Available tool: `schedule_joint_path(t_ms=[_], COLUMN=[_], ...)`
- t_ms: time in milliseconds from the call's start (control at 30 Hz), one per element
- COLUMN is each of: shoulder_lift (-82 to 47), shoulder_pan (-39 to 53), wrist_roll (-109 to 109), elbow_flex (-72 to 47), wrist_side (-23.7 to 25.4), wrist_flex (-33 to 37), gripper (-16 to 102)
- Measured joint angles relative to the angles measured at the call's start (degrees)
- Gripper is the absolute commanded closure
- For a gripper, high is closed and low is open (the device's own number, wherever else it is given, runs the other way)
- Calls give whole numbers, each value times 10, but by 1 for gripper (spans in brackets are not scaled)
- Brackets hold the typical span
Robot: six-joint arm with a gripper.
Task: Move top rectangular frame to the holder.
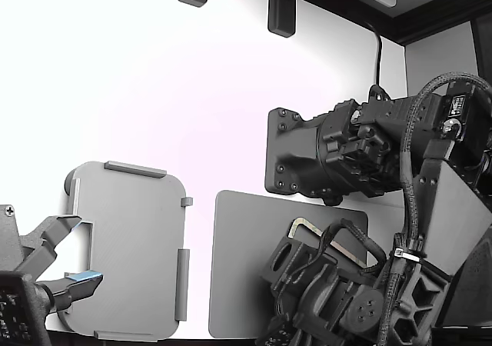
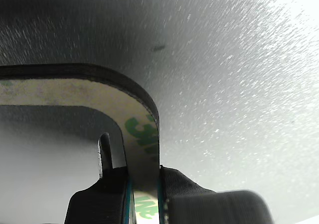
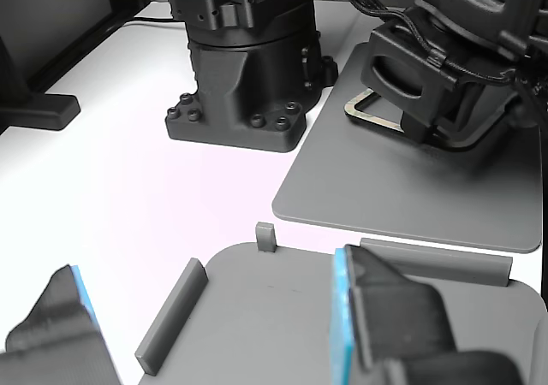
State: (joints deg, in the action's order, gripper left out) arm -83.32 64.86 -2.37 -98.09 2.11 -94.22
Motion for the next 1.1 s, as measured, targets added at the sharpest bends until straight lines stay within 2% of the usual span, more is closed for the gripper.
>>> schedule_joint_path(t_ms=[300,1100], shoulder_lift=[-45,-69], shoulder_pan=[-14,-173], wrist_roll=[-40,-132], elbow_flex=[51,251], wrist_side=[21,68], wrist_flex=[0,-1], gripper=[97,96])
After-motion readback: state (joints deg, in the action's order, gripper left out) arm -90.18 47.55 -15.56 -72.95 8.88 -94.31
